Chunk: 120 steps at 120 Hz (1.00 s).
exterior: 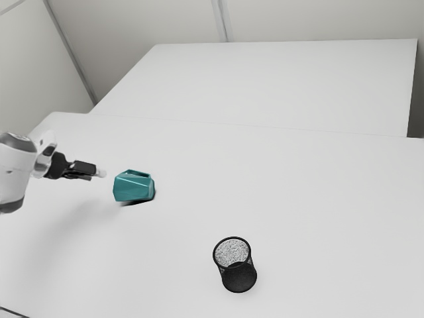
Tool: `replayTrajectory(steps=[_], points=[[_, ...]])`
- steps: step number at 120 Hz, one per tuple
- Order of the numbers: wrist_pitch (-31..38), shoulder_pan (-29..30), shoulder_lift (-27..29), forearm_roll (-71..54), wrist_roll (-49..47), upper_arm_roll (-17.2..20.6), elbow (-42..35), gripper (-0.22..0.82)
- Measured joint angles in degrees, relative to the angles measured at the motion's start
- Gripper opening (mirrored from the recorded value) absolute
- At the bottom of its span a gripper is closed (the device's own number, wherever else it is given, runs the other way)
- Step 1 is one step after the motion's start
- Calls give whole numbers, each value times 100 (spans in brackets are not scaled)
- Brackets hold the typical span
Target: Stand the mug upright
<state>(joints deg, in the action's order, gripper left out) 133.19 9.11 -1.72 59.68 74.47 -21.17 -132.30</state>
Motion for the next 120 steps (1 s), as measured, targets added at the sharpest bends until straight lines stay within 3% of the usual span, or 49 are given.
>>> replayTrajectory(steps=[52, 120], points=[[73, -280, -353, 701, 1987, 50, -148, 58], [149, -537, -571, 1156, 3145, 77, -265, 58]])
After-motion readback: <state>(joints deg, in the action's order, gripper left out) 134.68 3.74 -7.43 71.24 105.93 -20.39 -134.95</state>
